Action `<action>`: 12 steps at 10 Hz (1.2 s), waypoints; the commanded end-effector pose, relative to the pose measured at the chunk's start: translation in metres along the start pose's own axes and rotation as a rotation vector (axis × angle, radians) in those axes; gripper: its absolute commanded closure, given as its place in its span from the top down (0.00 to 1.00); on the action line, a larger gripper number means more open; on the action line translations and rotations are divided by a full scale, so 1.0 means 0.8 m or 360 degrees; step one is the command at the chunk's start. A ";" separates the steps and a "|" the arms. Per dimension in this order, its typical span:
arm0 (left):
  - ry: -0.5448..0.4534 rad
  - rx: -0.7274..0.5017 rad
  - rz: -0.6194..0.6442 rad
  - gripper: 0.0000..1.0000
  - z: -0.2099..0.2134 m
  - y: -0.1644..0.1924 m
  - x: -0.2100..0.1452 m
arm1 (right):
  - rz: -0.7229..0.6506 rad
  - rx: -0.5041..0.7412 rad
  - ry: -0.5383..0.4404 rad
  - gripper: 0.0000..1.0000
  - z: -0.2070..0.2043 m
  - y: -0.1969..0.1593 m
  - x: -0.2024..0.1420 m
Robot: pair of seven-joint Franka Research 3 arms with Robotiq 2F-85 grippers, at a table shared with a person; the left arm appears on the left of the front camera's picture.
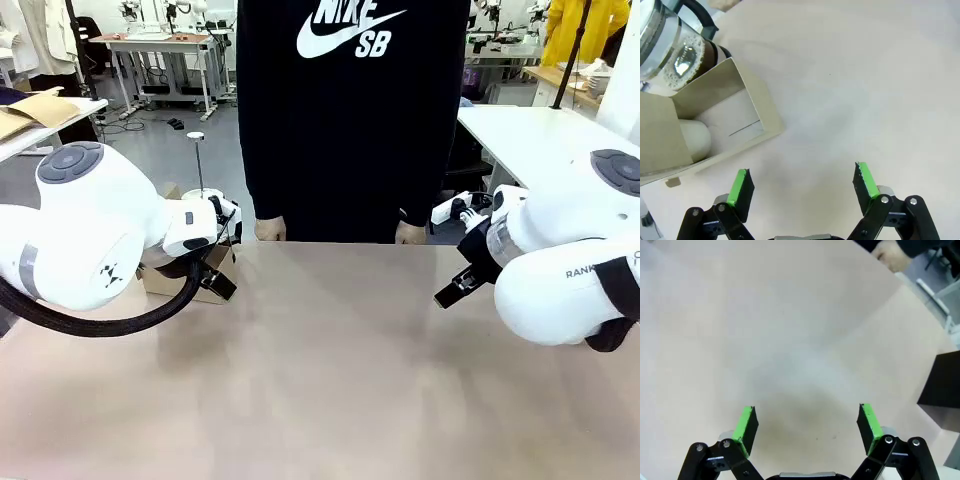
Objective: Pour a drink into a cup and package it in a carrier.
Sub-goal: Pick up the 600 ml Paper Cup and place it in the middle top area of the table.
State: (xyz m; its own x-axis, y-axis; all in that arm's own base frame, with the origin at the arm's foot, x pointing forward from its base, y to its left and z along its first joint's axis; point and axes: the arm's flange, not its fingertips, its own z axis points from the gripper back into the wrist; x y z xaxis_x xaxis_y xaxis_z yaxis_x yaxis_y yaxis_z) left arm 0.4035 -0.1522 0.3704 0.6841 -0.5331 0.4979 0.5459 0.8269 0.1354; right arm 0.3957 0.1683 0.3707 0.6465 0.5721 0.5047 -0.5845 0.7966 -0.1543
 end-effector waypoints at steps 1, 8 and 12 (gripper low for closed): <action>0.0000 0.0000 0.0000 1.00 0.000 0.000 0.000 | 0.0000 0.0000 0.0000 1.00 0.000 0.000 0.000; 0.0000 0.0000 0.0000 1.00 0.000 0.000 0.000 | 0.0000 0.0000 0.0000 1.00 0.000 0.000 0.000; 0.0000 0.0000 0.0000 1.00 0.000 0.000 0.000 | 0.0001 0.0000 0.0000 1.00 0.000 0.000 0.000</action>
State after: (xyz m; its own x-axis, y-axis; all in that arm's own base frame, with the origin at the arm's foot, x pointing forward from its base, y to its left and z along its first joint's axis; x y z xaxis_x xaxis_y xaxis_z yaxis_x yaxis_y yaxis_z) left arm 0.4034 -0.1526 0.3704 0.6838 -0.5334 0.4979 0.5463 0.8266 0.1352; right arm 0.3957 0.1684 0.3706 0.6462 0.5728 0.5044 -0.5849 0.7962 -0.1549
